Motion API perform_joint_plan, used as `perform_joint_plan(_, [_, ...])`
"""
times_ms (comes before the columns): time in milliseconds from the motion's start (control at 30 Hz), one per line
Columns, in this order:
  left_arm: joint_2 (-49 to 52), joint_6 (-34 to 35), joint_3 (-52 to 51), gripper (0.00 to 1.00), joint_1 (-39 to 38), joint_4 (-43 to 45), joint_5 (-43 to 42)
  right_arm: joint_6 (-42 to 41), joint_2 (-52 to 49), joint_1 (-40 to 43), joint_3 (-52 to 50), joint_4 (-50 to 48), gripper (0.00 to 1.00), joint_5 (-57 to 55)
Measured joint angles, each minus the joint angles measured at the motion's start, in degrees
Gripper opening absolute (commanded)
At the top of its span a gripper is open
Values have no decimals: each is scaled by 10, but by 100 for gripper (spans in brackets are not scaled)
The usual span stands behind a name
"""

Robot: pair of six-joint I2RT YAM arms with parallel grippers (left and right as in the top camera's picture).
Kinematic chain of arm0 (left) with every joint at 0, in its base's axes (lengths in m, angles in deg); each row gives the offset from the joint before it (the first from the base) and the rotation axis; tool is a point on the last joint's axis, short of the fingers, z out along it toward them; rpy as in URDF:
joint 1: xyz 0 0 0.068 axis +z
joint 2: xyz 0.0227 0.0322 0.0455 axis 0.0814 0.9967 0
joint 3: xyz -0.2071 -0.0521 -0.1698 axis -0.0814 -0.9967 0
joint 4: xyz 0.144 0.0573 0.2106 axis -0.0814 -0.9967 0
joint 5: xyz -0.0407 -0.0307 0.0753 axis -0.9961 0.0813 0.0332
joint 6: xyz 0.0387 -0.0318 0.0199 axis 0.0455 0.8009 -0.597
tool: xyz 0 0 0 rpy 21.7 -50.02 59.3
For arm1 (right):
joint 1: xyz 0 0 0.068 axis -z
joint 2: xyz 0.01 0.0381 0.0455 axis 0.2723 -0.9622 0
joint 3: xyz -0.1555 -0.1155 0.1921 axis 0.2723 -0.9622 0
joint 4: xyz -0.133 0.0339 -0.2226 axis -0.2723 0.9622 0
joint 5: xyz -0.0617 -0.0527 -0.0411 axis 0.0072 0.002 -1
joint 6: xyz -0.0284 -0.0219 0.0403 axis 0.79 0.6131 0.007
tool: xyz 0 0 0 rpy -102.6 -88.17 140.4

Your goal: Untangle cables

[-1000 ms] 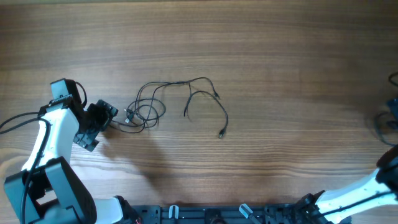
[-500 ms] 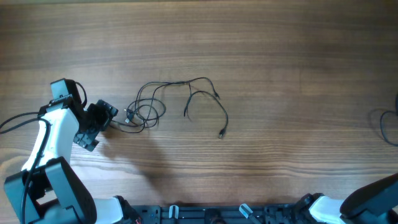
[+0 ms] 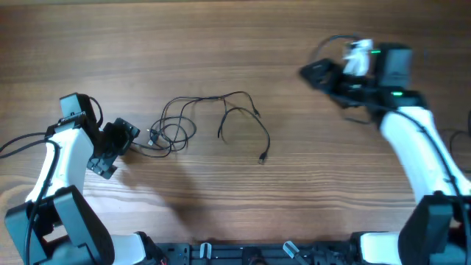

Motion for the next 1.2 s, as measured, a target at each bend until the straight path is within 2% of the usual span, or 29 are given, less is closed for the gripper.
perform_joint_plan(100, [0, 0, 0, 100, 0, 0, 0, 3, -23, -94, 0, -24, 100, -46])
perform_joint_plan(300, [0, 0, 0, 100, 0, 0, 0, 5, -85, -223, -1, -78, 100, -136])
perform_joint_plan(367, [0, 0, 0, 100, 0, 0, 0, 5, -110, -257, -1, -96, 100, -155])
perform_joint_plan(600, [0, 0, 0, 100, 0, 0, 0, 5, -183, -332, -1, -128, 90, -183])
perform_joint_plan(633, [0, 0, 0, 100, 0, 0, 0, 5, -190, -340, -1, -131, 85, -185])
perform_joint_plan(767, [0, 0, 0, 100, 0, 0, 0, 3, -201, -351, -5, -164, 50, -189])
perform_joint_plan(800, [0, 0, 0, 100, 0, 0, 0, -2, -201, -351, -6, -178, 36, -190])
perform_joint_plan(833, [0, 0, 0, 100, 0, 0, 0, -6, -201, -351, -6, -195, 9, -191])
perform_joint_plan(867, [0, 0, 0, 100, 0, 0, 0, -9, -201, -351, -6, -207, 4, -191])
perform_joint_plan(1033, [0, 0, 0, 100, 0, 31, 0, -67, -201, -351, -7, -276, 4, -189])
perform_joint_plan(1200, [0, 0, 0, 100, 0, 35, 0, -84, -198, -348, -7, -280, 4, -148])
